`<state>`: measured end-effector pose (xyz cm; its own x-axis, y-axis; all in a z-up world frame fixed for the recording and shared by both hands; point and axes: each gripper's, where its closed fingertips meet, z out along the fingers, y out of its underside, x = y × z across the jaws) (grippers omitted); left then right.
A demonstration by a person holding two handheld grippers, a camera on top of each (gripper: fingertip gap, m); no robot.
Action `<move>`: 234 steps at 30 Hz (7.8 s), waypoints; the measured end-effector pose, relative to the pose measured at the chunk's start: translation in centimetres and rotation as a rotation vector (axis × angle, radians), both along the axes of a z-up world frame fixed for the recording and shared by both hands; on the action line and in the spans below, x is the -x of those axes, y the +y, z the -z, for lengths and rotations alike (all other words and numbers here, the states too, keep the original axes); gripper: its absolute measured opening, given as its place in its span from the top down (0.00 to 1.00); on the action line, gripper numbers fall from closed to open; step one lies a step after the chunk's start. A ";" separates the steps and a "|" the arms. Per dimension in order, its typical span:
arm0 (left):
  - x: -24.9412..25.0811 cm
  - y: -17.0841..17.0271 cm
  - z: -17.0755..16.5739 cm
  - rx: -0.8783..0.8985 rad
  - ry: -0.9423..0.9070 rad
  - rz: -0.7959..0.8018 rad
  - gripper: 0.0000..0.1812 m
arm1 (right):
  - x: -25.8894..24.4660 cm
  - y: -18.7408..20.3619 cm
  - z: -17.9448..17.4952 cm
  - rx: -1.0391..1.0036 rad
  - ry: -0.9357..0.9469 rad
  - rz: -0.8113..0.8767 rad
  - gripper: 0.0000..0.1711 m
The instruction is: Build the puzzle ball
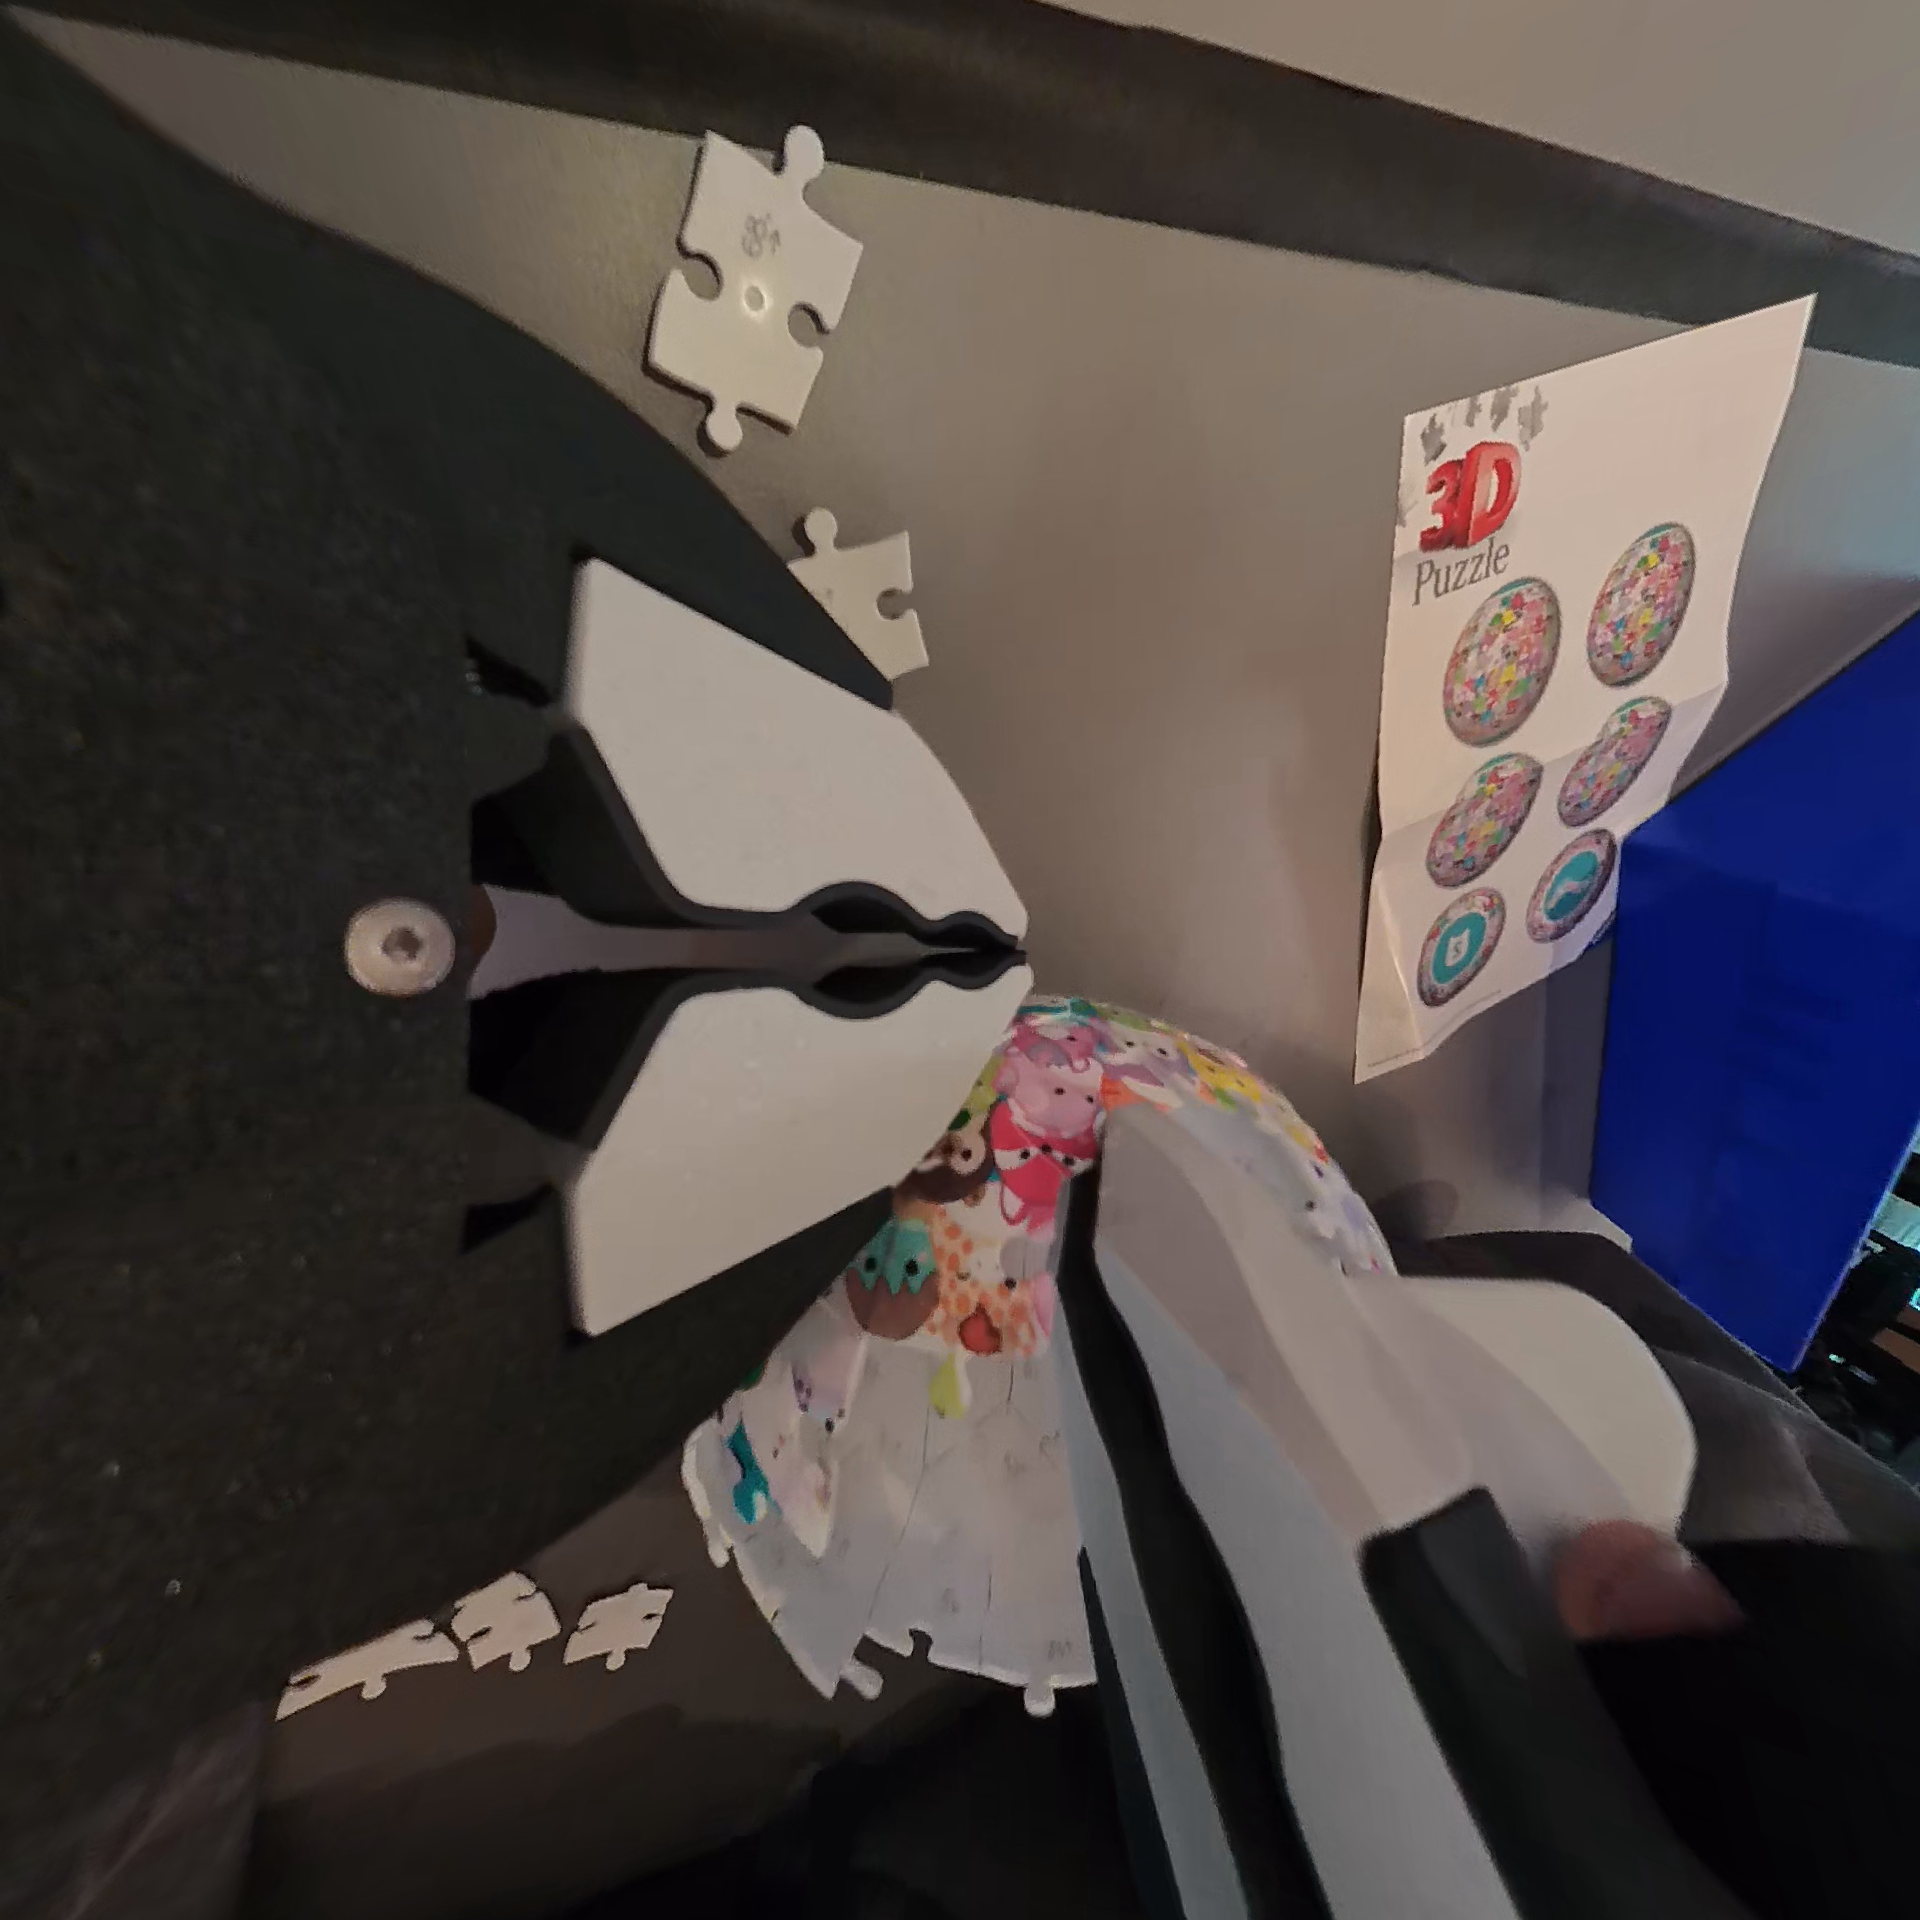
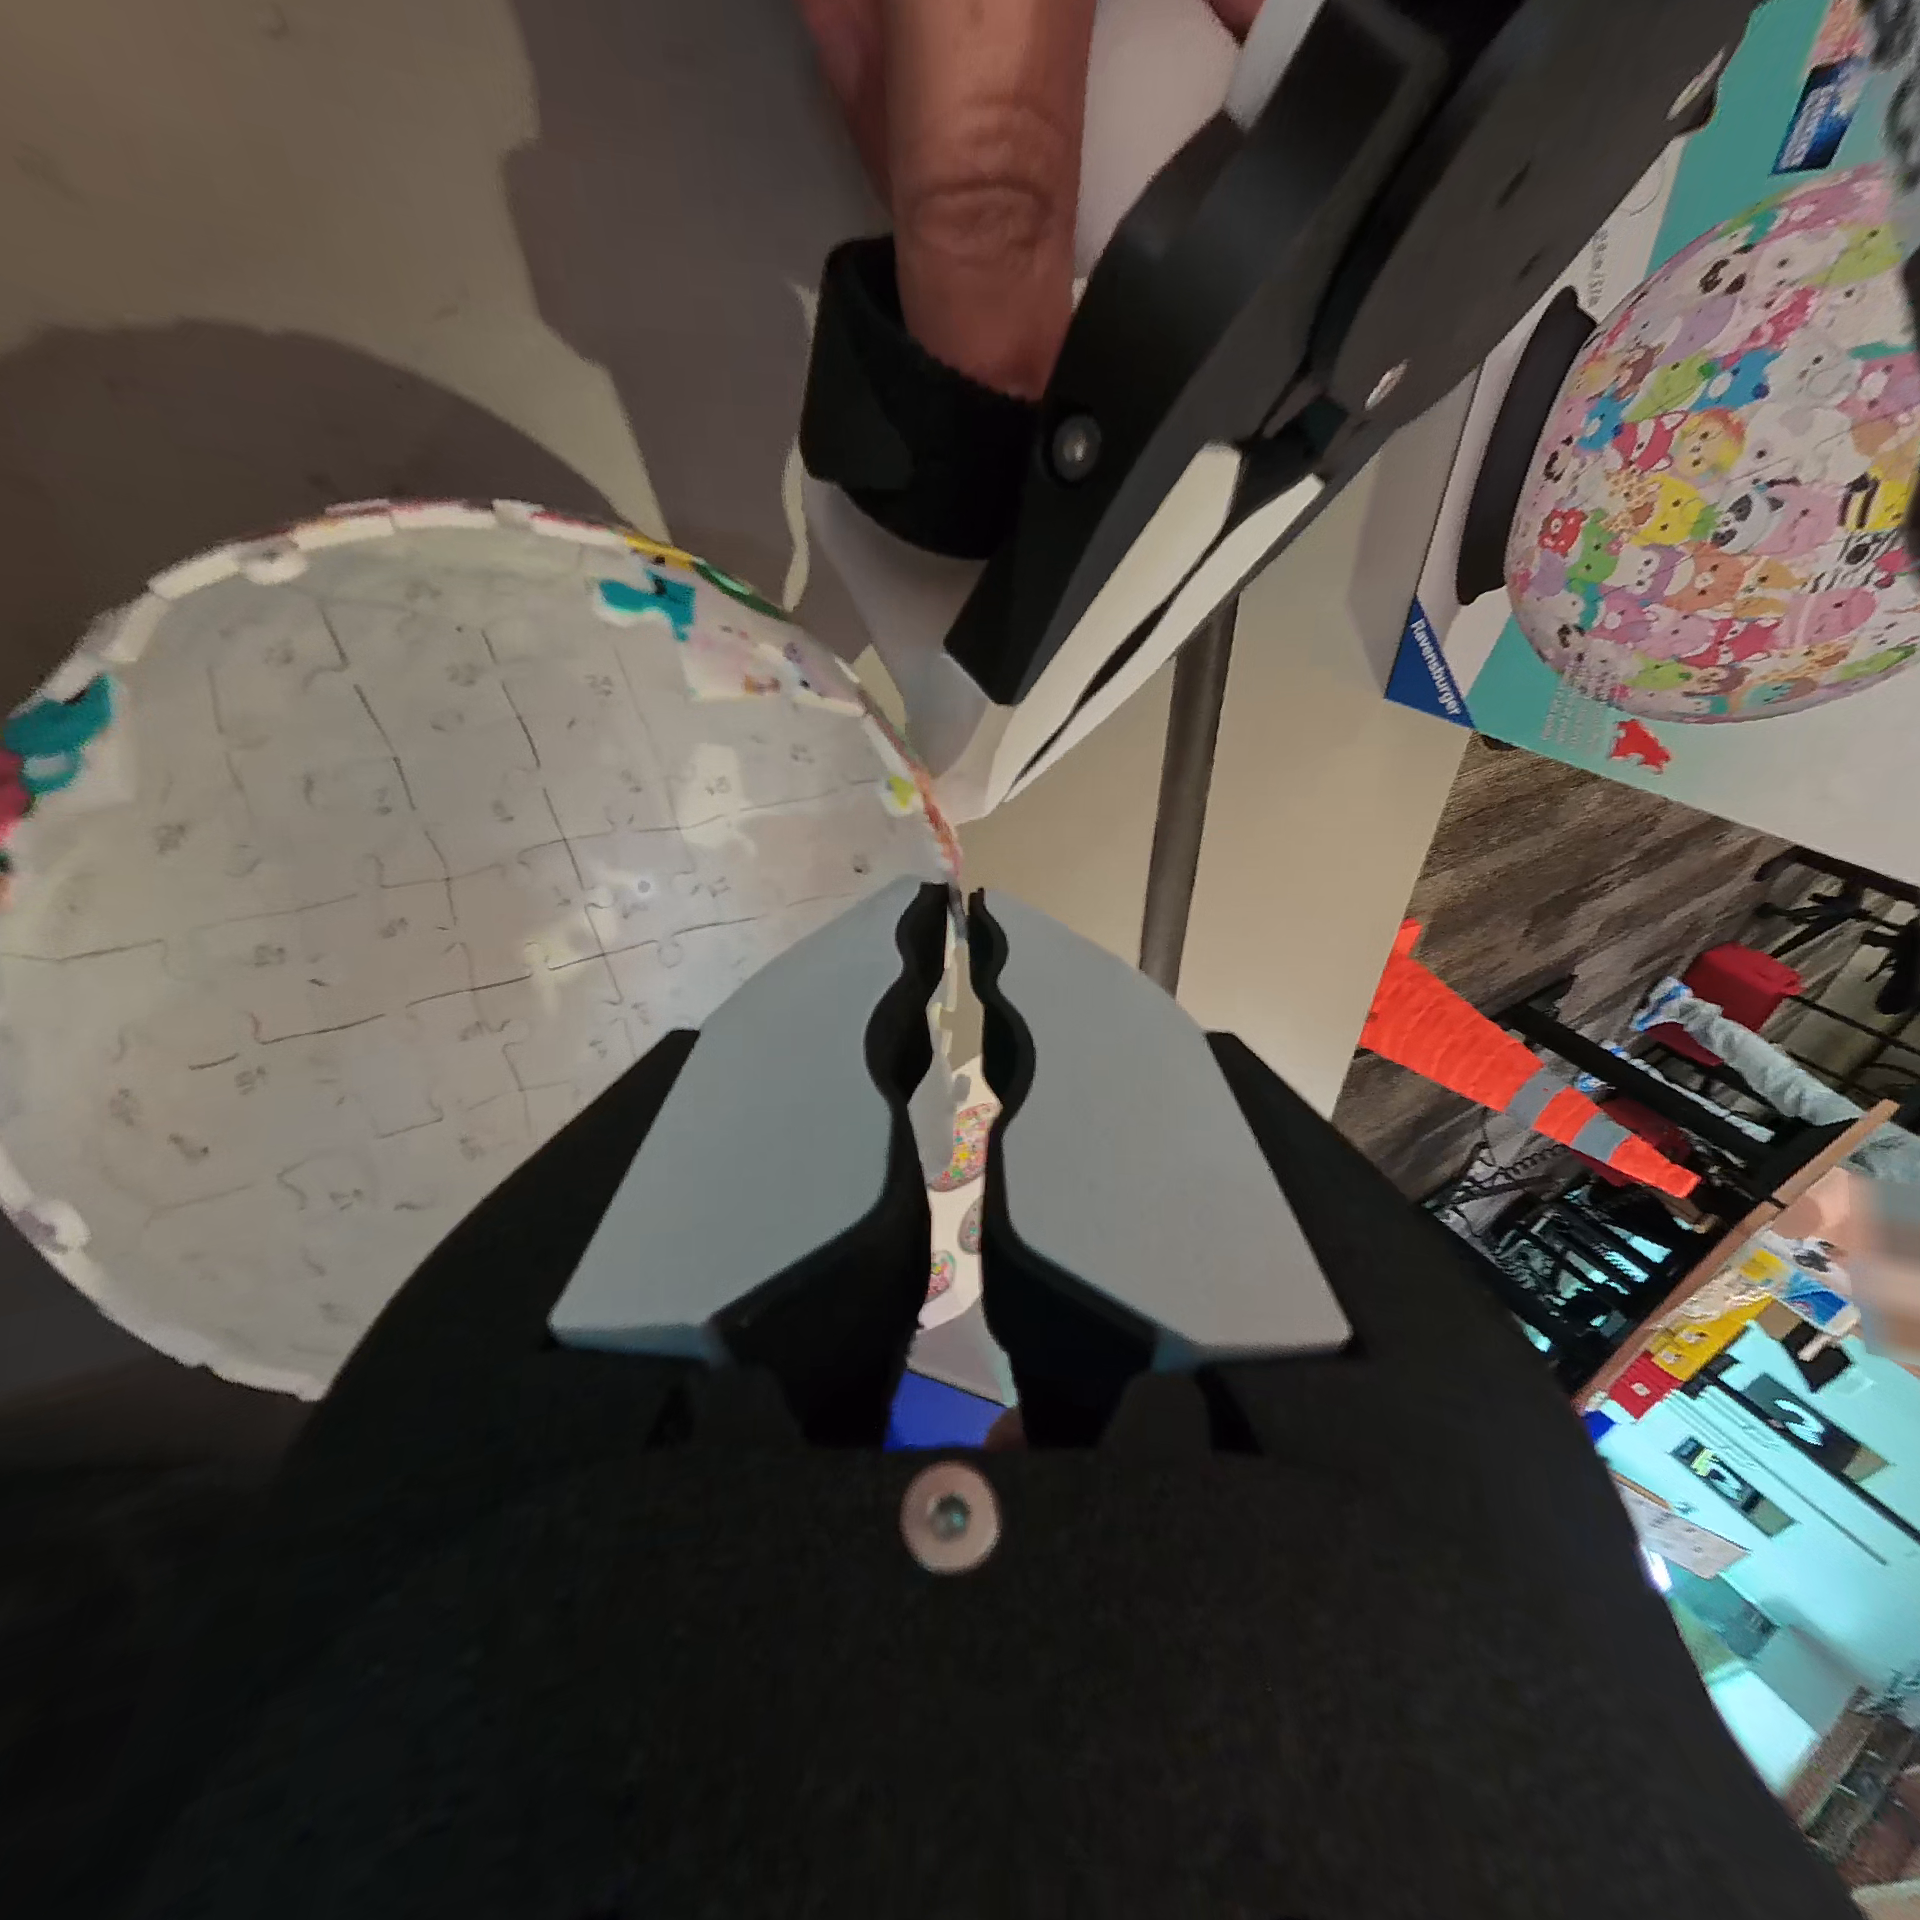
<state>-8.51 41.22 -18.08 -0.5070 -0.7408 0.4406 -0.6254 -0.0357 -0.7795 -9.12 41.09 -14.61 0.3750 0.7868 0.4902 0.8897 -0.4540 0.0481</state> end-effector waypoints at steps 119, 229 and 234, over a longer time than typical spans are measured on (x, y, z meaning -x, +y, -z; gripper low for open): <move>-1.9 4.8 -1.3 -0.029 -0.152 -0.298 1.00 | -0.5 -0.2 2.9 0.461 0.004 -0.041 0.94; 3.9 0.0 -2.2 0.200 0.044 0.123 1.00 | 1.9 0.7 1.4 0.248 0.322 -0.406 0.87; 3.6 0.1 -1.7 0.210 0.057 0.113 1.00 | 1.8 0.8 1.5 0.232 0.327 -0.393 0.89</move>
<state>-12.15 41.36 -16.42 -0.5514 -0.5698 0.6093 -0.6771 -0.1210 -0.7259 -10.97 41.89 -16.13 0.1358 0.9713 0.1954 0.9751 -0.0962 -0.1996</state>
